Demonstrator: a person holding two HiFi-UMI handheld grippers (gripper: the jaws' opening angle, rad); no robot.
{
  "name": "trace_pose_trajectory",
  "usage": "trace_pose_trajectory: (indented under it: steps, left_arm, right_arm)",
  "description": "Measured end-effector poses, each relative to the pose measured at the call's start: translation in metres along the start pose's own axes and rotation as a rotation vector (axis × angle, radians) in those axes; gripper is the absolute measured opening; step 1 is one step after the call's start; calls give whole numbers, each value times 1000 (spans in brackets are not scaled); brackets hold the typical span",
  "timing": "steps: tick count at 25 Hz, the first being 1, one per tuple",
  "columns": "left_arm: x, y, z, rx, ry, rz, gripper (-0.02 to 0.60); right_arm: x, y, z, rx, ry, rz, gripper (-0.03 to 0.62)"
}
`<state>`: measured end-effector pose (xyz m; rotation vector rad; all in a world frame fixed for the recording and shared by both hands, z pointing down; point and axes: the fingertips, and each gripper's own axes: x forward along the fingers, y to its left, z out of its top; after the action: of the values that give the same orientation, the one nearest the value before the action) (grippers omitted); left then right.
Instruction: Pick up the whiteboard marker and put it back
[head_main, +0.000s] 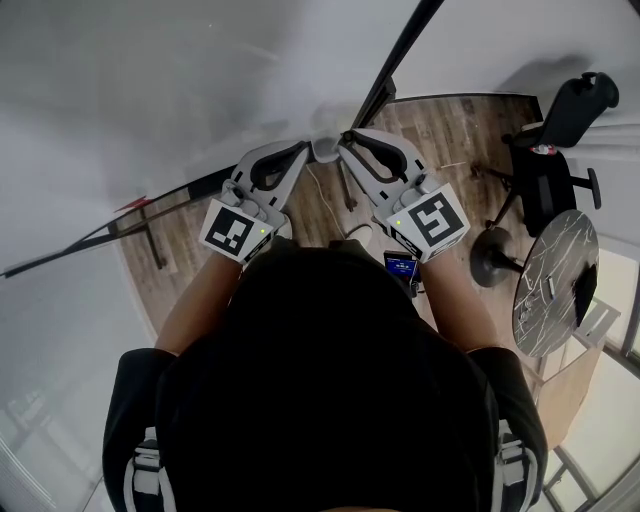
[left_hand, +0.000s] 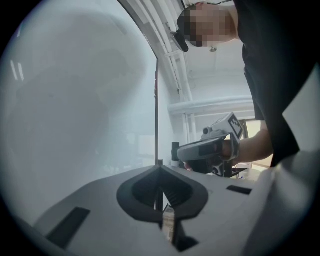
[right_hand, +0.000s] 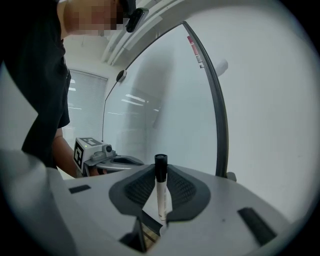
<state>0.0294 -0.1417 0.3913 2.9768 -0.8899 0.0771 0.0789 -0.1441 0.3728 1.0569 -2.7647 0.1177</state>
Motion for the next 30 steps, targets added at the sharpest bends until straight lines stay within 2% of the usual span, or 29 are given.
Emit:
trace_pose_trajectory:
  steps: [8,21,30]
  left_arm:
    - [-2,-10,25,7,-37,-35,3]
    - [-6,-17,27,-2,-23,-78,3]
    - [-7,-17,26,0,-21,-73,3]
  right_arm:
    - [-15,8,7,20,-24,14,69]
    - [-21,14,13,23,-38,18,69]
    - [-21,16,14,27,-40,21,69]
